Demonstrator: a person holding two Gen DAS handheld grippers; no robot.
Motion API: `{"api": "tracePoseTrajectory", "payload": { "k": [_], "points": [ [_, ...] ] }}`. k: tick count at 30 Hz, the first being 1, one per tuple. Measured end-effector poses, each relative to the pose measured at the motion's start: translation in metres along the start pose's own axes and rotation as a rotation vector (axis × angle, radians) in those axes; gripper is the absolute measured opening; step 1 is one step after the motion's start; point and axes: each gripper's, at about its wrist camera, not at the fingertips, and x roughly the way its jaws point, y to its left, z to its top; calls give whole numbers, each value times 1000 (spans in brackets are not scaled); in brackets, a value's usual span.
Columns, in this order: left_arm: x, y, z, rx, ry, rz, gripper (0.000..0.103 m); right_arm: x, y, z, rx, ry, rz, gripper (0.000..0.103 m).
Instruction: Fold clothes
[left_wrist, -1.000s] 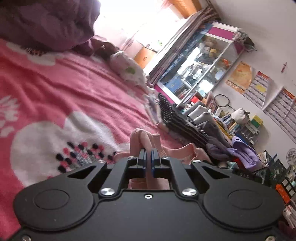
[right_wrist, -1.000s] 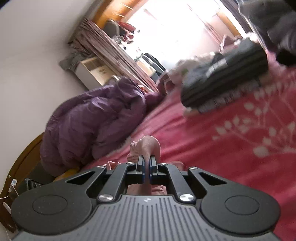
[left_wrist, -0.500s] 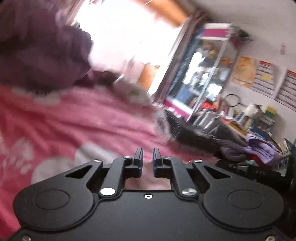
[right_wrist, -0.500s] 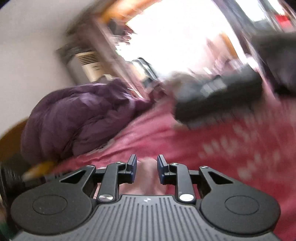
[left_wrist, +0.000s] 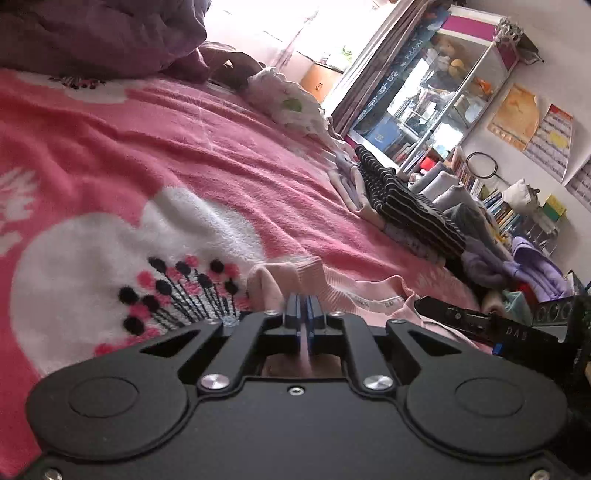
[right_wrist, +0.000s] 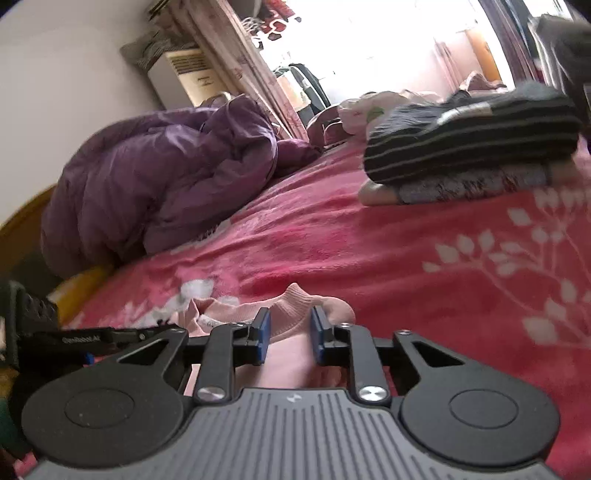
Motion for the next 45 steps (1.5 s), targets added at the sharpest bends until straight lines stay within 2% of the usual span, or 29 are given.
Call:
{"api": "tracePoseTrajectory", "payload": {
  "k": [3, 5, 7, 10, 13, 16, 20, 21, 24, 27, 29, 32, 34, 39, 45],
  "points": [
    [-16, -16, 1, 58, -47, 0, 9, -3, -3, 0, 29, -22, 18, 21],
    [-28, -29, 3, 100, -84, -2, 19, -11, 3, 0, -1, -45, 7, 23],
    [-42, -41, 1, 144, -128, -3, 24, -30, 18, 0, -74, -79, -7, 27],
    [-64, -61, -11, 228, -163, -16, 24, -58, 45, -11, -211, -78, -23, 27],
    [-69, -79, -29, 319, -130, -4, 30, -82, 71, -24, -338, -67, -40, 31],
    [-55, -80, -44, 347, -70, 59, 31, -81, 84, -39, -400, -31, -64, 37],
    [-33, -73, -51, 344, -23, 109, 31, -55, 60, -47, -237, 58, -99, 37],
    [-31, -72, -51, 340, -22, 110, 31, -53, 60, -45, -245, 59, -103, 37],
    [-39, -72, -47, 291, -50, 104, 31, -64, 67, -44, -265, 18, -122, 36],
    [-59, -75, -43, 235, -98, 109, 35, -85, 61, -48, -155, -41, -138, 37],
    [-72, -73, -42, 169, -115, 117, 54, -96, 52, -51, -39, -56, -130, 38],
    [-87, -64, -44, 33, -94, 121, 64, -102, 37, -54, 125, -60, -105, 48],
    [-91, -57, -48, -38, -61, 120, 65, -100, 28, -56, 216, -48, -86, 56],
    [-78, -40, -58, -123, 44, 91, 65, -81, 18, -56, 276, 13, -47, 62],
    [-52, -23, -49, -216, 43, 19, 65, -54, 8, -50, 316, 31, -6, 61]
  ]
}}
